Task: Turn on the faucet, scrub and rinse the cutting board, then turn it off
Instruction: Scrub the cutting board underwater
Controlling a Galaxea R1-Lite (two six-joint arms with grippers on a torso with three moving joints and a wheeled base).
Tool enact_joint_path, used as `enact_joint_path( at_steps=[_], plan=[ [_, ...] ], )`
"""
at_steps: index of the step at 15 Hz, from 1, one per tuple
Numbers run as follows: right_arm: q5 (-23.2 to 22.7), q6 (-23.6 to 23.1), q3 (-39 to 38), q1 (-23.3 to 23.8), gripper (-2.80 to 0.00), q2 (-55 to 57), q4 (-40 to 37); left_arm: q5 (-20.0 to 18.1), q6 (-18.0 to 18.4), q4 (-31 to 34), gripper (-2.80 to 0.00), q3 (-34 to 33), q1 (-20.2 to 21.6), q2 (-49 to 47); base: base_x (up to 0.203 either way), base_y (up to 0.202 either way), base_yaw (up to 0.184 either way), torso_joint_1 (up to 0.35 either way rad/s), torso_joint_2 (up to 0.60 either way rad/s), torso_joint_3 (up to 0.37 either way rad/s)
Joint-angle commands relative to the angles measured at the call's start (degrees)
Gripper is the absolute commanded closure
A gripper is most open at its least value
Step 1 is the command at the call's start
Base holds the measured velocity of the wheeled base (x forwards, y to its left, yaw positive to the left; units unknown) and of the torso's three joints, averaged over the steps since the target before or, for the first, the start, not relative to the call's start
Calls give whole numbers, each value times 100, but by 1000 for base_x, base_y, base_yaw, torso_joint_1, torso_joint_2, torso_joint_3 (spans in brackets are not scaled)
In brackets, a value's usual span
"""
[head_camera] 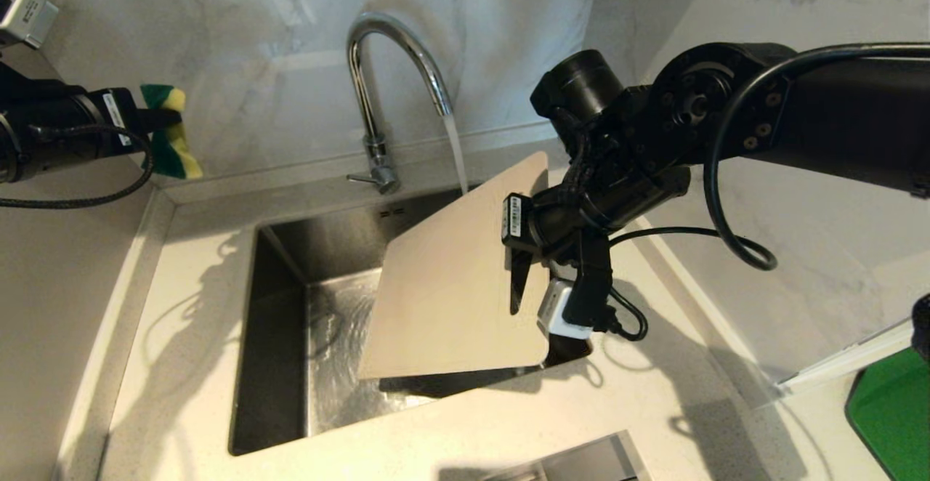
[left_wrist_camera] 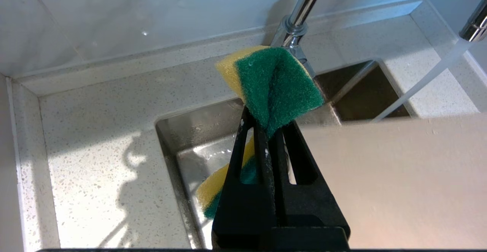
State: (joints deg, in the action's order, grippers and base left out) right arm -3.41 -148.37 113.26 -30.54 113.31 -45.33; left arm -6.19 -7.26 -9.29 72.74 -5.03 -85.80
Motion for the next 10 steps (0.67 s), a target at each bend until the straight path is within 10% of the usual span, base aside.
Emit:
enact_joint_path(
  at_steps=[1,10],
  plan=[
    [-18,-94,3,48,0,180,78,-5,-3,-12,0,-6,-15,19,0,0,0,0,0,0],
    [-71,-123,3,382,0,428,996,4,23,-20,0,-6,-15,10,0,0,0,0,0,0]
  ],
)
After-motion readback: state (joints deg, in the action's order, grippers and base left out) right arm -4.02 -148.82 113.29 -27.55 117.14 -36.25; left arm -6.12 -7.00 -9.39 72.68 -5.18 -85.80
